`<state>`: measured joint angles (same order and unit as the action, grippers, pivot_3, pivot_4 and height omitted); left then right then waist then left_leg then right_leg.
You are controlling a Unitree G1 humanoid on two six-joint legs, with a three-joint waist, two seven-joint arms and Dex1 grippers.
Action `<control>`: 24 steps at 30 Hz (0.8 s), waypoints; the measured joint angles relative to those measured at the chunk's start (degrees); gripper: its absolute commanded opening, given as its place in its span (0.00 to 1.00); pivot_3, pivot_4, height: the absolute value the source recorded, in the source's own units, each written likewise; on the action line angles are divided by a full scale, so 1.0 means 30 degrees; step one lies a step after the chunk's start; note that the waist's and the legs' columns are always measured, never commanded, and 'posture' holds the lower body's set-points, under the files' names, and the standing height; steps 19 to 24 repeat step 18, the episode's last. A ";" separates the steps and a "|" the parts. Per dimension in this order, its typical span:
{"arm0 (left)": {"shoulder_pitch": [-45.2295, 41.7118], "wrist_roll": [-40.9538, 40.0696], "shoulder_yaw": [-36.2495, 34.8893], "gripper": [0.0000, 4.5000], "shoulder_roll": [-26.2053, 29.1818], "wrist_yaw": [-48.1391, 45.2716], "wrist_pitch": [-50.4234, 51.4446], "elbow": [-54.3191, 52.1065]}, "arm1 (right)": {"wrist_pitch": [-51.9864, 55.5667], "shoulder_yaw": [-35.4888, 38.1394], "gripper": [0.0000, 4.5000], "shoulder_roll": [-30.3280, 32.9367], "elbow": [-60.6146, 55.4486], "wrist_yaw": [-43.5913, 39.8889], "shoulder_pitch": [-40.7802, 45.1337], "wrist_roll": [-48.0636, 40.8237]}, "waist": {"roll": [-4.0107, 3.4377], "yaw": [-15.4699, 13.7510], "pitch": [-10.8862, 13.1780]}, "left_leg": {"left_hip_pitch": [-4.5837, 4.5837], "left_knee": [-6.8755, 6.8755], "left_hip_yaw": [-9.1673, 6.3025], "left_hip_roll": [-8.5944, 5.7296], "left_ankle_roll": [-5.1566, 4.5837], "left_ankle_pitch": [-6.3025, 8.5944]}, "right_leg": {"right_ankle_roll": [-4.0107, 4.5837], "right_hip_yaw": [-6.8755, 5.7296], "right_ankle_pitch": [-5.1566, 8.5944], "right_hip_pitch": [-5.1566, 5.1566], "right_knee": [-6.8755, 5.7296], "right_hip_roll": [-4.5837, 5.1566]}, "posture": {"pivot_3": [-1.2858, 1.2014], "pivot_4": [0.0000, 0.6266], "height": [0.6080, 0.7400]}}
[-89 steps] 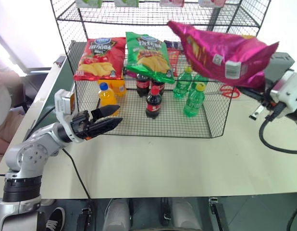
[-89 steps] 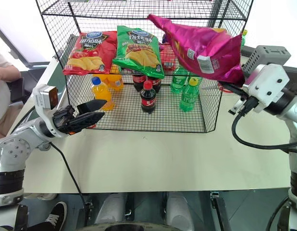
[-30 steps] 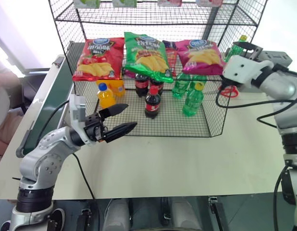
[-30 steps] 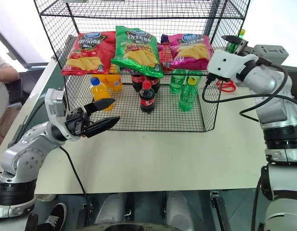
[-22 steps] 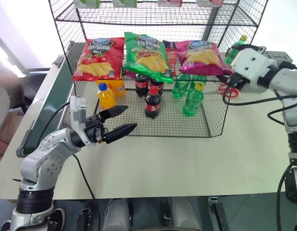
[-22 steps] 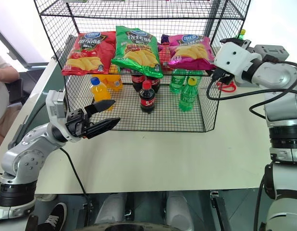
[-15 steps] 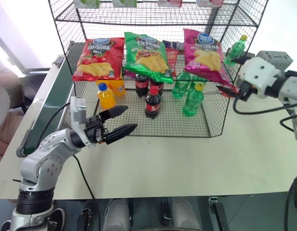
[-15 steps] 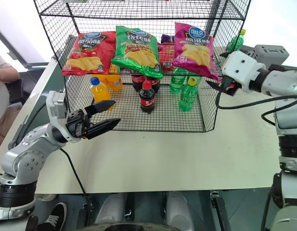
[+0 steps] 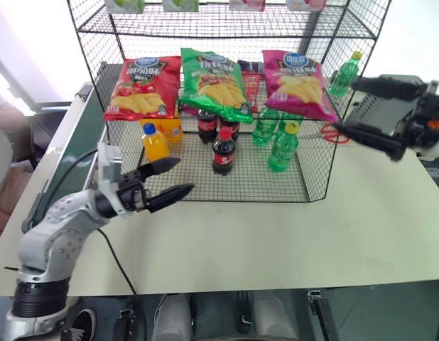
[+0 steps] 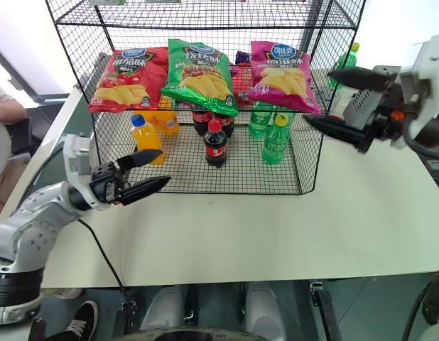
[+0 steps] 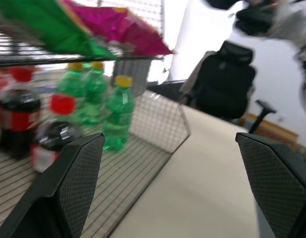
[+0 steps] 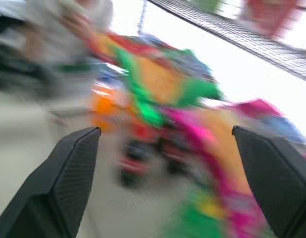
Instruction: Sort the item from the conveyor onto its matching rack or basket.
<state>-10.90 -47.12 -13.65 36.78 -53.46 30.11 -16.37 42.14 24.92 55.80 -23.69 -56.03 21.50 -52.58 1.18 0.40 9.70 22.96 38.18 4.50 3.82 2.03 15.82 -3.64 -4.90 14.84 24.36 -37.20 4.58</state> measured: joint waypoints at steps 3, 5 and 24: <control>0.0236 0.0785 -0.0374 1.00 0.0748 0.0034 -0.0474 0.0268 | 0.0778 -0.1316 0.99 -0.2081 -0.1833 0.1612 -0.1868 -0.0901 | 0.0002 0.0007 -0.0002 | 0.0009 0.0006 0.0018 -0.0019 -0.0011 0.0007 | -0.0001 0.0019 0.0000 0.0000 0.0013 0.0027 | 0.52 0.24 1.00; 0.1438 0.0775 -0.0848 1.00 0.1692 -0.0293 -0.0074 0.0074 | 0.0438 -0.2535 0.99 -0.3530 -0.2446 0.2190 -0.3106 -0.0625 | 0.0004 0.0079 -0.0003 | 0.0009 0.0000 0.0016 -0.0013 -0.0015 0.0010 | -0.0002 0.0030 0.0000 0.0014 0.0009 0.0020 | 0.52 0.24 1.00; 0.5866 0.1277 -0.3862 1.00 0.2922 0.0903 0.0629 -0.1478 | -0.0538 -0.3501 0.99 -0.1820 -0.0992 0.0419 -0.3885 0.1157 | -0.0041 -0.0370 0.0025 | 0.0032 0.0010 0.0027 -0.0014 -0.0030 0.0019 | 0.0002 0.0027 0.0002 0.0036 0.0015 0.0013 | 0.52 0.24 1.00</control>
